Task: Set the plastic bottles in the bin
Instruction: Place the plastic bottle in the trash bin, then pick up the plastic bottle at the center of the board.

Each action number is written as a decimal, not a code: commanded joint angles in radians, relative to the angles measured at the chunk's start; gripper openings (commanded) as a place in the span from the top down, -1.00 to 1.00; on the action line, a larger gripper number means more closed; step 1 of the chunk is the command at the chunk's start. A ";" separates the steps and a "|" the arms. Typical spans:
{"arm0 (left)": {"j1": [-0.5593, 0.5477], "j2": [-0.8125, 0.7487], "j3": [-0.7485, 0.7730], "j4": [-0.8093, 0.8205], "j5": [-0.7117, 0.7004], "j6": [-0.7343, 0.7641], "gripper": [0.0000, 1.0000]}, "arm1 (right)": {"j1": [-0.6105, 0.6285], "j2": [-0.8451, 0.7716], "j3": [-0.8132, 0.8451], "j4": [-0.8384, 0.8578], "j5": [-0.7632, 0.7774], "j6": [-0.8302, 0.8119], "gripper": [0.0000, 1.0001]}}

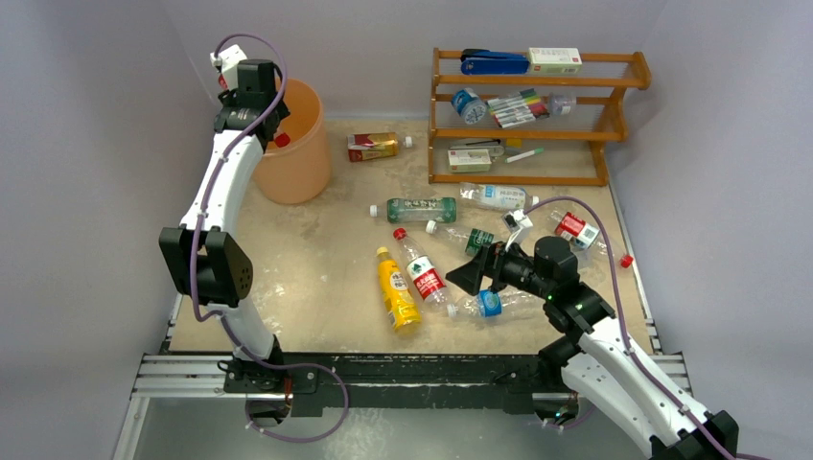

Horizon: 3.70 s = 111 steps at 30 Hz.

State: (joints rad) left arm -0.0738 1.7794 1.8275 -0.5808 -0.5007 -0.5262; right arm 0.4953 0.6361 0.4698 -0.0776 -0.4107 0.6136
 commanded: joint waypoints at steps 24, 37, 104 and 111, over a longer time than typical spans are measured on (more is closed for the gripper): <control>0.028 -0.157 0.020 -0.074 0.118 -0.022 -0.60 | -0.002 -0.036 -0.024 0.019 0.002 0.018 -1.00; 0.025 -0.533 -0.234 -0.149 0.305 -0.093 -0.67 | -0.002 -0.031 0.049 -0.027 -0.001 0.038 -1.00; -0.114 -0.865 -0.595 -0.227 0.676 -0.165 -0.72 | -0.002 0.518 0.517 0.005 0.120 -0.133 -1.00; -0.499 -0.803 -0.646 -0.160 0.378 -0.275 -0.71 | -0.001 0.489 0.506 0.006 0.153 -0.130 -1.00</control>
State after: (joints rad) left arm -0.4294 0.9497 1.2160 -0.8307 0.0639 -0.7284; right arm 0.4953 1.1702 0.9695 -0.1150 -0.3008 0.4980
